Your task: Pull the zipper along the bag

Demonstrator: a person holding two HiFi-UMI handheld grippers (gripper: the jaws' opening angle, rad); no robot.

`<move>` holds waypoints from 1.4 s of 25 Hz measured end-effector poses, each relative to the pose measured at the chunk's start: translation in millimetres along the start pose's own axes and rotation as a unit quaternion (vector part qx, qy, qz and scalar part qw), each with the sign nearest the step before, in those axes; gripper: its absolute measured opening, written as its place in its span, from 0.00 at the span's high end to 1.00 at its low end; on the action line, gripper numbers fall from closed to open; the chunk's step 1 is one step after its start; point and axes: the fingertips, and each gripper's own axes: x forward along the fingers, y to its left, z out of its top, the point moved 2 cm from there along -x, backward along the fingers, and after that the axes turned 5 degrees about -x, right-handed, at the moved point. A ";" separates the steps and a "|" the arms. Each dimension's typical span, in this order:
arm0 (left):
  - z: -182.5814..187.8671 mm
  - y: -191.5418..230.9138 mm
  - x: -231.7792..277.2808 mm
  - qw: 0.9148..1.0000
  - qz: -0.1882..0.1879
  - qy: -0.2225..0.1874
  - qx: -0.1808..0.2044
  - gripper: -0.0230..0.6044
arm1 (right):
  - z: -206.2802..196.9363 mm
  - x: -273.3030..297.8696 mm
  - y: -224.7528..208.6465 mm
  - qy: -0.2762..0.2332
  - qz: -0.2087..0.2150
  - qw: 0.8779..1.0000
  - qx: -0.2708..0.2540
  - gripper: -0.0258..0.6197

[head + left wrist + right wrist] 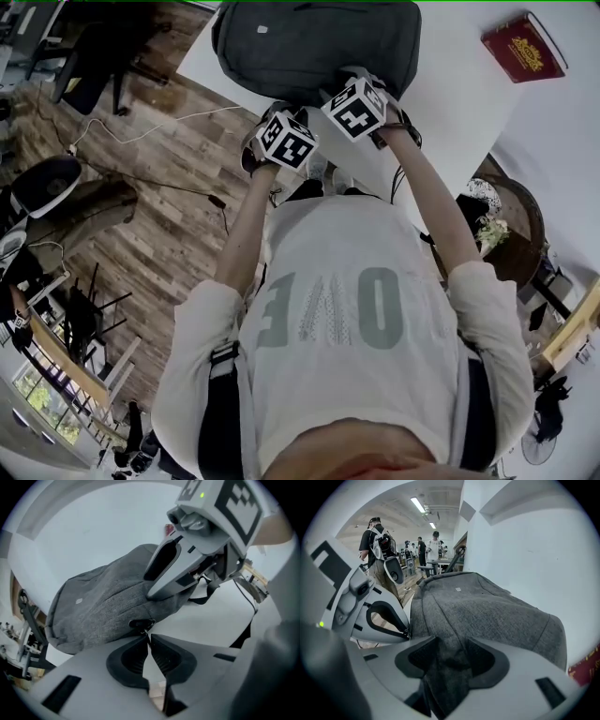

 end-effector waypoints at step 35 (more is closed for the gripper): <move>138.7 52.5 -283.0 0.819 0.192 -0.520 -0.147 0.92 | 92.4 -243.4 -28.9 -0.432 -0.219 0.861 0.156 0.92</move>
